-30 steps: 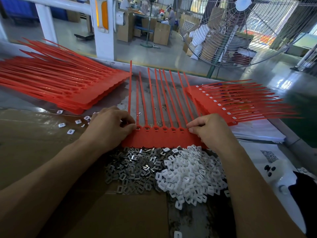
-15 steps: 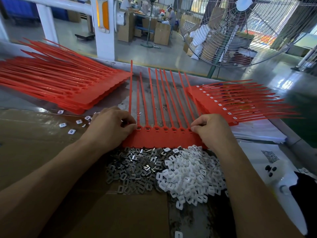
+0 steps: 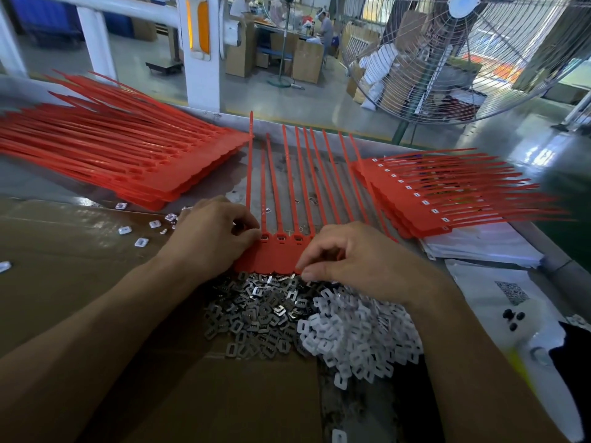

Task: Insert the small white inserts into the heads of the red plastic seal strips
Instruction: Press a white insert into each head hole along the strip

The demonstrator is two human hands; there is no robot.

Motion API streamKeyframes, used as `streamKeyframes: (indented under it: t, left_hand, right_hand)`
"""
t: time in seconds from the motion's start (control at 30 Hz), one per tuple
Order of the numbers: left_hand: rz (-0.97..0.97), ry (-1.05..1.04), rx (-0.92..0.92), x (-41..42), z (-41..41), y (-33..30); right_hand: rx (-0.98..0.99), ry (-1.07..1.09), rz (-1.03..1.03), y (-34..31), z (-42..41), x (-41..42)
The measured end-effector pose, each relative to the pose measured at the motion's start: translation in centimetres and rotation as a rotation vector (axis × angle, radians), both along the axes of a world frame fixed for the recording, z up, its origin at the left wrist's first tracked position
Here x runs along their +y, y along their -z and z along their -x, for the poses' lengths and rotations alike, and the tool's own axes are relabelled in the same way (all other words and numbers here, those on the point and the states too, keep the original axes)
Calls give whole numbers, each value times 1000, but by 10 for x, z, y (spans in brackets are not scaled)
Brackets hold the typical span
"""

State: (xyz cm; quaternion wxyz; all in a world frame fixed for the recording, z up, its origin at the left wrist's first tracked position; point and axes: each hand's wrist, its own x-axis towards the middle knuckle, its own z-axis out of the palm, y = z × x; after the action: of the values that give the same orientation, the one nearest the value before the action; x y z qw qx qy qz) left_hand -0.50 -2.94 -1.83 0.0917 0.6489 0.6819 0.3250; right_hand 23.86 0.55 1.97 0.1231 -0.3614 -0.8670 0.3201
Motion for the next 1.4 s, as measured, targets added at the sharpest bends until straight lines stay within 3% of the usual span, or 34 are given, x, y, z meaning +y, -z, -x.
streamKeyframes:
  t: [0.4, 1.4]
  left_hand:
    - [4, -5, 17, 1, -2, -1]
    - [6, -7, 11, 0, -2, 0]
  right_hand:
    - [-112, -68, -84, -1, 16, -11]
    - [-143, -96, -19, -1, 18, -19]
